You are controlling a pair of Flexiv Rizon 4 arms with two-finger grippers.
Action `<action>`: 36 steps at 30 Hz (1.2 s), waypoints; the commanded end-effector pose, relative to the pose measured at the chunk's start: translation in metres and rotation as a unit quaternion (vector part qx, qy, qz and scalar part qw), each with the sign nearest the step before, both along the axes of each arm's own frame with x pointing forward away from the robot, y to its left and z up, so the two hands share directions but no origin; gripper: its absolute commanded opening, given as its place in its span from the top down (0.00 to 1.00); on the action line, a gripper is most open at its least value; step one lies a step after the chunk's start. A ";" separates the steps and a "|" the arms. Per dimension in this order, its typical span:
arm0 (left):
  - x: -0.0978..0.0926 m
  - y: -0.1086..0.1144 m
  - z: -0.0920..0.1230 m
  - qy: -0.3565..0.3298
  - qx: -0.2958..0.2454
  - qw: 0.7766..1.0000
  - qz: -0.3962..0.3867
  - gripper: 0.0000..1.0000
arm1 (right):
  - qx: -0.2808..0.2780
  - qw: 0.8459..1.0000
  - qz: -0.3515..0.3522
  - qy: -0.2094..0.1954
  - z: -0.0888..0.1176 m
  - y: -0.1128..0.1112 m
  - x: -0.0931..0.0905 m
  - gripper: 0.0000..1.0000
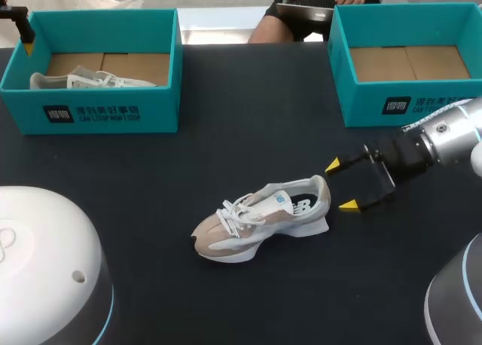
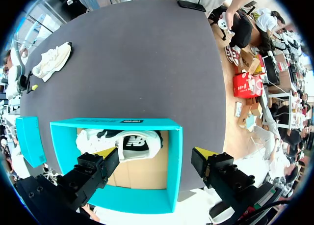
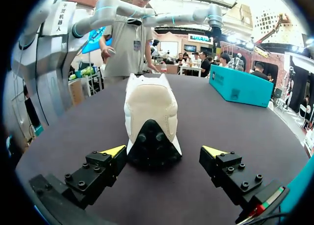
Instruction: Take the shoe out of the shoebox, open the shoe tongue, remove and reinsert the insole, then place the shoe into the shoebox
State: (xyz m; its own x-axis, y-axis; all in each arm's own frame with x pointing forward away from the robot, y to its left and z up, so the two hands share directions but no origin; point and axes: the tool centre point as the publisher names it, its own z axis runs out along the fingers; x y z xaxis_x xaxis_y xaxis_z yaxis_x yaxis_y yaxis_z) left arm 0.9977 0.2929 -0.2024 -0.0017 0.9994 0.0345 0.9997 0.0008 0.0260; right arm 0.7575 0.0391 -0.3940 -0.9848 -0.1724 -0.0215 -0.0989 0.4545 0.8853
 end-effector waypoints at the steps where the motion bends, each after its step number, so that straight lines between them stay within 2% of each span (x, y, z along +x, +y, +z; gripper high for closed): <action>1: -0.001 0.000 0.000 -0.001 0.001 1.000 0.000 0.00 | 0.002 1.000 0.015 0.012 -0.005 0.008 0.000 0.00; 8: -0.001 0.000 0.000 -0.001 0.001 1.000 0.000 0.00 | 0.004 1.000 0.017 0.026 -0.011 0.018 -0.010 0.00; 14: -0.001 0.000 0.000 -0.001 0.001 1.000 0.000 0.00 | 0.012 1.000 -0.003 0.019 -0.018 0.029 -0.016 0.00; 36: -0.001 0.000 0.000 -0.001 0.001 1.000 0.000 0.00 | 0.034 0.999 -0.006 0.022 -0.032 0.057 -0.023 0.00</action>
